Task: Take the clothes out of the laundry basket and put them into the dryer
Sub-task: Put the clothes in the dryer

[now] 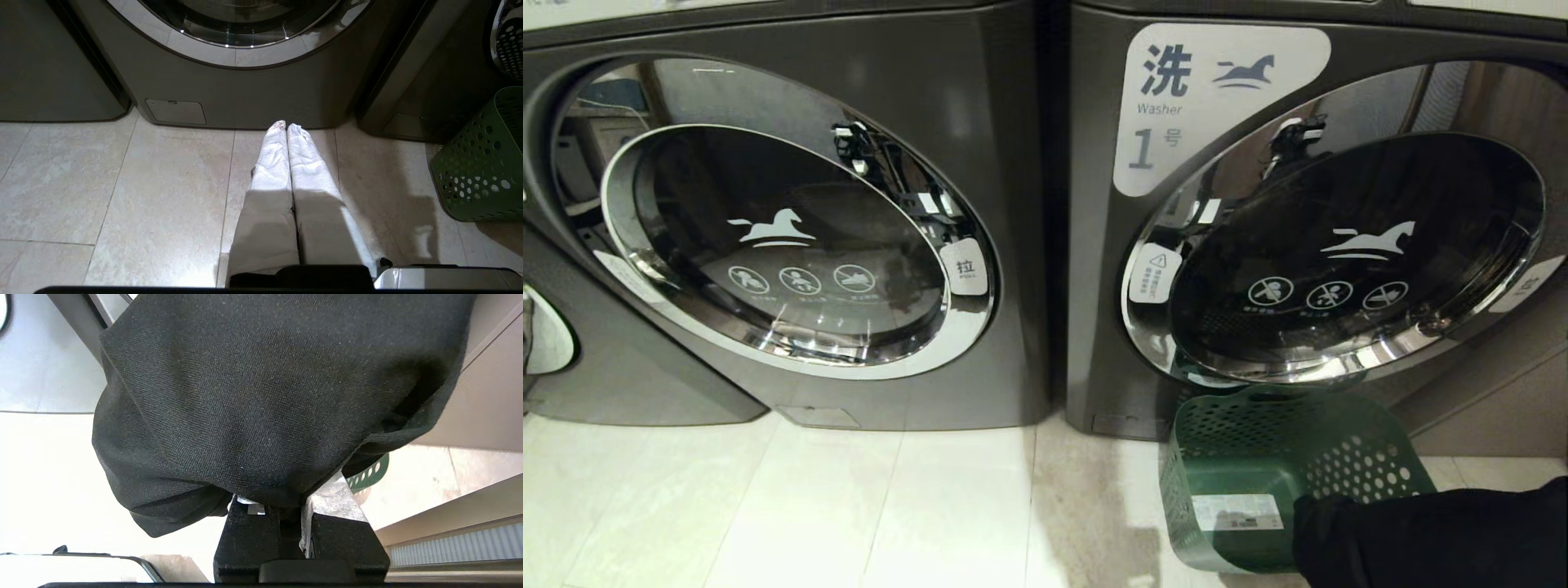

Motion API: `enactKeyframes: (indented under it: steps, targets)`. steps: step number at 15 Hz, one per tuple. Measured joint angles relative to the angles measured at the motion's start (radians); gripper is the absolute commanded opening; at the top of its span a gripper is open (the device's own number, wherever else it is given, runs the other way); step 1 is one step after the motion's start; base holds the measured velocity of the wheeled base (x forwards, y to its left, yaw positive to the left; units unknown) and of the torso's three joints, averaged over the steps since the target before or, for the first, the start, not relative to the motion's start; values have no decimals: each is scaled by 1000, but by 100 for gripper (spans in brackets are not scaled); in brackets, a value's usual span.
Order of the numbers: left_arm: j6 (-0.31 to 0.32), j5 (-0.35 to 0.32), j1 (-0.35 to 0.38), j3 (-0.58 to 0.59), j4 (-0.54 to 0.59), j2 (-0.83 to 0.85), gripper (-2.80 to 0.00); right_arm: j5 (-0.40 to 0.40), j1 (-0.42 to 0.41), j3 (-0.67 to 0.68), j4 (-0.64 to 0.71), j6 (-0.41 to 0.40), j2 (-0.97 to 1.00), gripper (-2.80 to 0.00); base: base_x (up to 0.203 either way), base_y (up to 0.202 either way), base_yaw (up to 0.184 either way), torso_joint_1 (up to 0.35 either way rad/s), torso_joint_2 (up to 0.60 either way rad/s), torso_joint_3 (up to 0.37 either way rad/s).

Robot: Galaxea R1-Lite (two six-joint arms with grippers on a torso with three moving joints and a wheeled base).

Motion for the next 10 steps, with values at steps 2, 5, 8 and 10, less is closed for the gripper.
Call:
enactKeyframes:
  steps: [2,5,8,10]
  targets:
    - [0,0,0,0,0,0,-280,4,0,-1,2,-8,0,-280,0,0,0,2,4,200]
    - [0,0,0,0,0,0,-280,0,0,-1,1,-6,0,-280,0,0,0,1,1,203]
    - [0,0,0,0,0,0,-280,-2,0,0,-1,-4,0,-280,0,0,0,2,1,206]
    - [0,0,0,0,0,0,-280,-2,0,0,-1,-4,0,-280,0,0,0,4,1,205]
